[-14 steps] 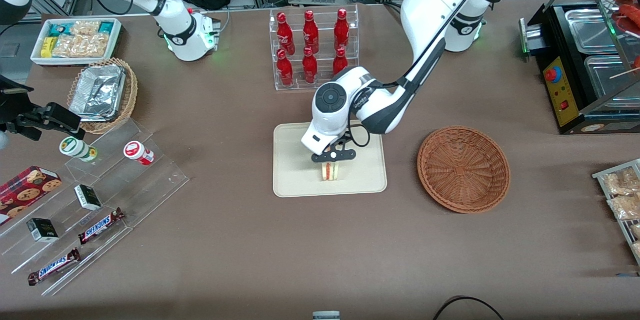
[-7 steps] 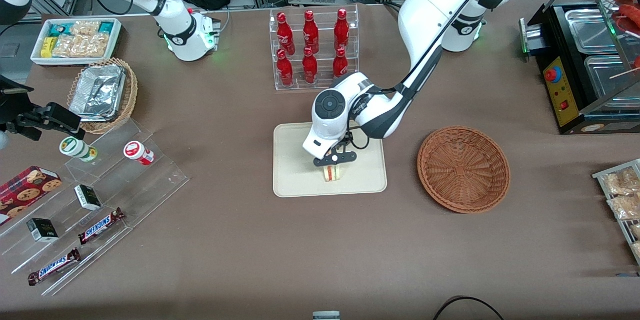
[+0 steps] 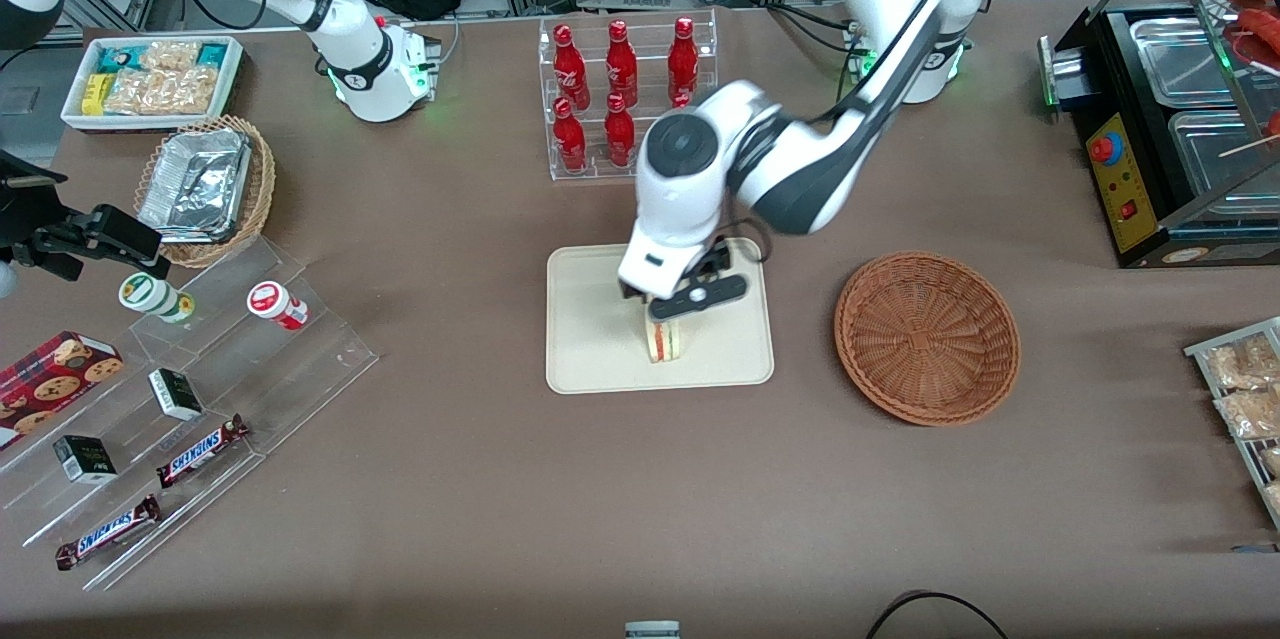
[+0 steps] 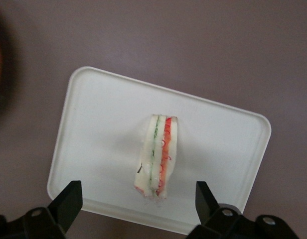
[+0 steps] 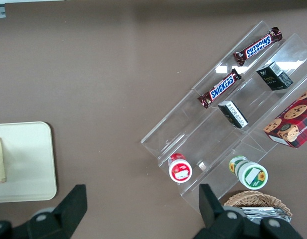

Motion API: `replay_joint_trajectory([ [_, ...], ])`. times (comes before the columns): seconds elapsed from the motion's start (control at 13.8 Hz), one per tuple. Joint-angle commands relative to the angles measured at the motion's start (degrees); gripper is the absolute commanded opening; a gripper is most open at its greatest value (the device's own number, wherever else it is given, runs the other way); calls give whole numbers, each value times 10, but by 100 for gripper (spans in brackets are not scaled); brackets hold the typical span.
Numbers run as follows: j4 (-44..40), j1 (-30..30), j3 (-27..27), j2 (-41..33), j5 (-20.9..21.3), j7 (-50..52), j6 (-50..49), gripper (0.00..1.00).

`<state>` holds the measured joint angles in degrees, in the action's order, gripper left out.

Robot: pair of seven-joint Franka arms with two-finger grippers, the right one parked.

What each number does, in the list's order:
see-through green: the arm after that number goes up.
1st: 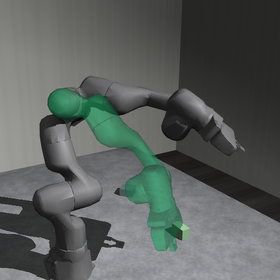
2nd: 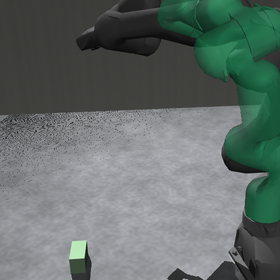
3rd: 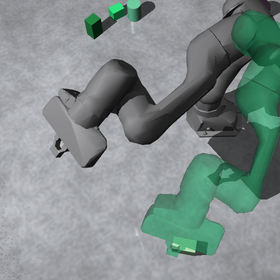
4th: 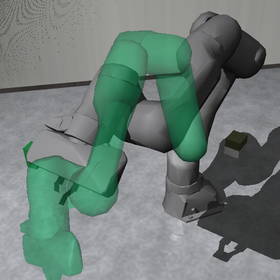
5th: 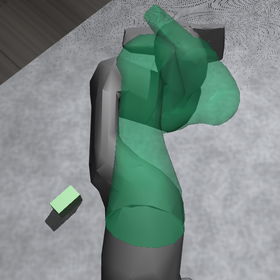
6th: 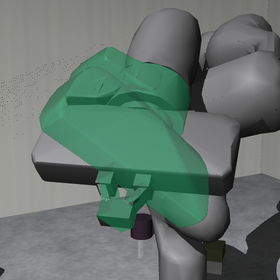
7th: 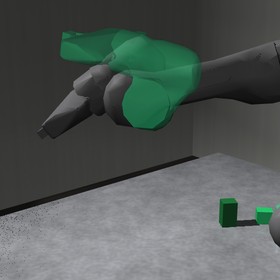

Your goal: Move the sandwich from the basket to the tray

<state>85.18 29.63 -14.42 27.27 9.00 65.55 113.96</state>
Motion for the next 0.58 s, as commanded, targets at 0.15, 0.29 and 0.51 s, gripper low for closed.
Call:
replay_joint_trajectory([
  [0.15,53,-95,1,-141,-41,3,-77,100],
  [0.29,57,-136,1,-180,-45,-69,-148,100],
  [0.51,56,-220,2,-232,-82,-229,-251,100],
])
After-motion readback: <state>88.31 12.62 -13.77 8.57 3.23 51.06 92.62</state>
